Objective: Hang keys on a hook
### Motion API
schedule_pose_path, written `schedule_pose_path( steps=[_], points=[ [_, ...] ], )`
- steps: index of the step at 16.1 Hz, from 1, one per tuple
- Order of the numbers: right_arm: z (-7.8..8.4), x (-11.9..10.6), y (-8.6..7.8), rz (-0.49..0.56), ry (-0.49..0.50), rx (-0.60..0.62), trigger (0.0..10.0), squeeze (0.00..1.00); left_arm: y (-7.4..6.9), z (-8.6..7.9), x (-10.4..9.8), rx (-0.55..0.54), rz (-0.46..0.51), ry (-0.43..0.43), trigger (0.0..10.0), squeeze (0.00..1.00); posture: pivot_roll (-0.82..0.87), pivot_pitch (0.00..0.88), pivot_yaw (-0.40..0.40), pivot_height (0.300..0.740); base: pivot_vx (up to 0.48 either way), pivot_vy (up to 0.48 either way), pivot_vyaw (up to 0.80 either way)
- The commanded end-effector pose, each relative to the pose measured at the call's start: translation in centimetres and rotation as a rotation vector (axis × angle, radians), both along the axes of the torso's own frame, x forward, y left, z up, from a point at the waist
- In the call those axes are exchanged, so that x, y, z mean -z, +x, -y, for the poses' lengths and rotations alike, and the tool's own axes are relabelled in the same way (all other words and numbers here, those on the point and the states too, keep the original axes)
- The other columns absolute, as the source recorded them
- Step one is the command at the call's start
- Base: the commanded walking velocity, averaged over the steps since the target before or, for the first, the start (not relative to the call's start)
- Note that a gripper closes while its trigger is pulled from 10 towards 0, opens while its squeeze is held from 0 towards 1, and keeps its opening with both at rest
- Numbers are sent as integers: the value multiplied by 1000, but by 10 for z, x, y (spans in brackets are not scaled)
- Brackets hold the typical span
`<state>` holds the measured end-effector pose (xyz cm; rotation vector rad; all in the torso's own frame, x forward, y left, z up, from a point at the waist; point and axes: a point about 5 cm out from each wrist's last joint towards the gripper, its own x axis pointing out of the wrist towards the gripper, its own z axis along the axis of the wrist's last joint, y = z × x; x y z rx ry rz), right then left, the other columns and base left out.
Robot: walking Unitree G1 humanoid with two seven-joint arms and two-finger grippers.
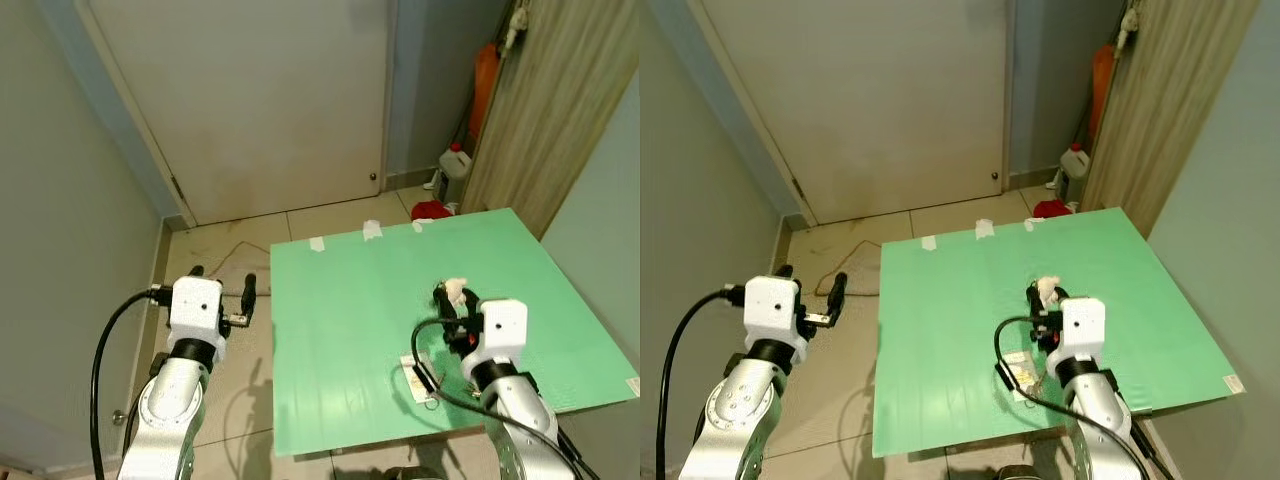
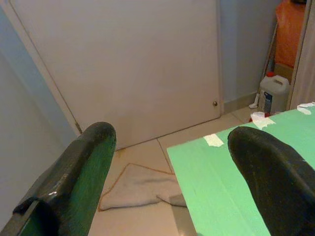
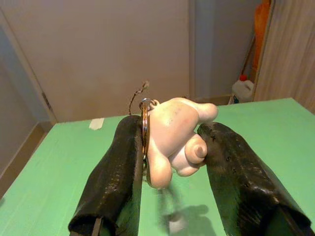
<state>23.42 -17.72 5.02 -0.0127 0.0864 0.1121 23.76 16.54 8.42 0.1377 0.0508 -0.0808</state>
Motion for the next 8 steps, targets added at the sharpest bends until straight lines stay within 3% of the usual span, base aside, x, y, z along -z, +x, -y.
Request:
schedule_pose_path(
  steps=[1, 8],
  points=[
    [-3, 0, 3, 1, 13, -2, 0, 0, 2, -4, 1, -12, -12, 19, 10000, 0, -209, 0, 132, 740, 0, 0, 0],
    [-6, -3, 7, 14, 17, -7, 0, 0, 10, 2, -2, 2, -2, 1, 10000, 0, -219, 0, 139, 740, 0, 0, 0]
  ],
)
